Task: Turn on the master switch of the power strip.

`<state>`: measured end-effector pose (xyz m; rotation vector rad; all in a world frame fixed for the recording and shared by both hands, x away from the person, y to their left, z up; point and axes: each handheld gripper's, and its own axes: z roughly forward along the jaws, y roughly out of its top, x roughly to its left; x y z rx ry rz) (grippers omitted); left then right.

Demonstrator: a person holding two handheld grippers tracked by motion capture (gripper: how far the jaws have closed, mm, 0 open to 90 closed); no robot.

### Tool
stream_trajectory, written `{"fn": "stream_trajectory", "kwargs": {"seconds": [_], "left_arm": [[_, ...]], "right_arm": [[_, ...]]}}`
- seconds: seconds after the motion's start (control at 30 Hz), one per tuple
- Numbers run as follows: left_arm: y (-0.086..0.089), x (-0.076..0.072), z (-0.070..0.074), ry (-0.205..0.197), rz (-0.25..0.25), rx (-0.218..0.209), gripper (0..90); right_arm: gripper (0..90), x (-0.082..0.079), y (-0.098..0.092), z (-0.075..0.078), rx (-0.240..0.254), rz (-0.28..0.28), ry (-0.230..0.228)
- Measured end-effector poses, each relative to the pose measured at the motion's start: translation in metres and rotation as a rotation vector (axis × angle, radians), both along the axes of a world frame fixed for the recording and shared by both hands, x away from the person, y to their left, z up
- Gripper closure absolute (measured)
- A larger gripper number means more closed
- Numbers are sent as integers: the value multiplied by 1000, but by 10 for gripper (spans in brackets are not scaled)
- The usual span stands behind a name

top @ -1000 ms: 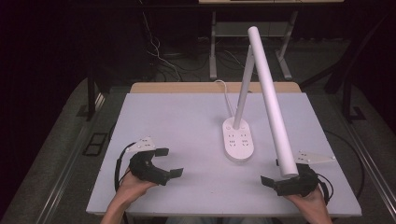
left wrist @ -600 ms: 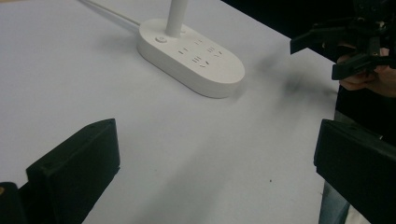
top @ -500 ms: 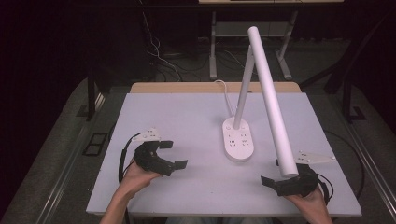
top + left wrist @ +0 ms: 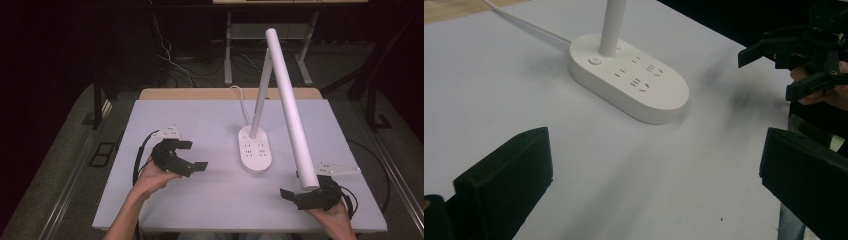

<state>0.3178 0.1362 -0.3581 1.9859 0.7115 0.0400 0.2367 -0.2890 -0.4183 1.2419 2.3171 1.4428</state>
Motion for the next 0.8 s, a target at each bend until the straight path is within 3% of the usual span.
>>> {"fn": "stream_trajectory", "kwargs": {"seconds": [0.5, 0.8], "left_arm": [[-13, 21, 5, 10, -6, 23, 0], [-23, 34, 5, 17, -27, 73, 0]], "right_arm": [[4, 0, -3, 1, 11, -8, 4], [4, 0, -5, 1, 9, -7, -1]]}}
